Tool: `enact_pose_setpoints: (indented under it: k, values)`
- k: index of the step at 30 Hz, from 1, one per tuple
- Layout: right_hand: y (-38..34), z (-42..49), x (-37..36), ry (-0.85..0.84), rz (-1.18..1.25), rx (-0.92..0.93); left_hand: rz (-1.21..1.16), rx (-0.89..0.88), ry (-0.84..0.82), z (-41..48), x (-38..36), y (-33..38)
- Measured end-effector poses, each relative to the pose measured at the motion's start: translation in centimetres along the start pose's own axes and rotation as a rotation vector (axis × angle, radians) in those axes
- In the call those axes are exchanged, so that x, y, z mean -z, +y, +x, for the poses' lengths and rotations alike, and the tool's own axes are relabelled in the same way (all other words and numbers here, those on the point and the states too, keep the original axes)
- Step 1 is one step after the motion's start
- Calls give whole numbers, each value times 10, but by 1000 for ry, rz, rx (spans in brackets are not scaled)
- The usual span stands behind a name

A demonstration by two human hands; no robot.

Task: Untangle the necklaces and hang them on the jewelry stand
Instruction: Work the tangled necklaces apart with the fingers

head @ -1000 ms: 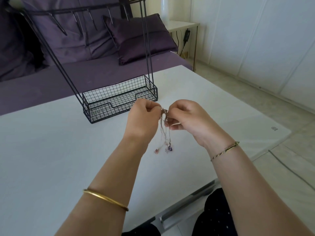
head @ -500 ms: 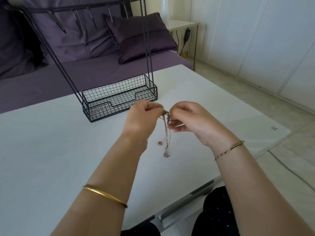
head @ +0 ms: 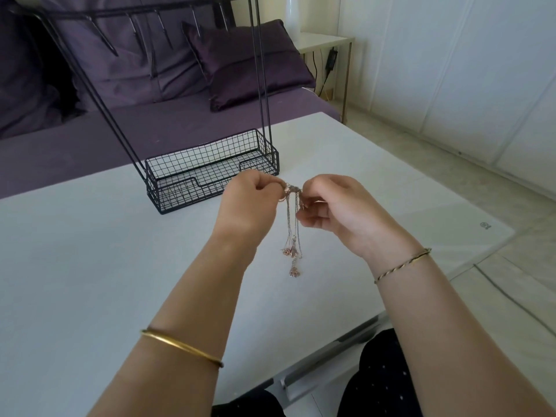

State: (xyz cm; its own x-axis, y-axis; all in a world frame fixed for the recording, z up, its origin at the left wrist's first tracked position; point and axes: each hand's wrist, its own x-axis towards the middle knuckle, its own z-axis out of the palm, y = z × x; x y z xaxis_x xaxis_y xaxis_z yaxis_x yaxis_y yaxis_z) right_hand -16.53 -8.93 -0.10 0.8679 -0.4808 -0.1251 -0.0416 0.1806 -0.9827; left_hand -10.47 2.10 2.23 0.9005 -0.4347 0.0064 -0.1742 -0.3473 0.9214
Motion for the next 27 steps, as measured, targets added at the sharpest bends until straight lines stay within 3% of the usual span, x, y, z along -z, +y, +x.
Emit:
enact_pose_setpoints:
  k: [4,13,18,20,22,25,27]
  values:
    - [0,0,0,-15,-88,-11,-239,116,-19,1,2,1]
    - [0,1,0,-31,-96,50,-437,186,-3,1,0,1]
    - [-1,3,0,43,68,82,-567,214,-83,1,3,4]
    - [-2,3,2,64,170,98,-498,196,-156,0,5,3]
    - [-2,3,2,79,188,115,-266,115,-175,-2,5,-1]
    - [-1,2,-1,86,122,137,76,-22,-98,-3,4,-3]
    - [0,2,-3,95,56,148,66,-15,-47,-2,4,-4]
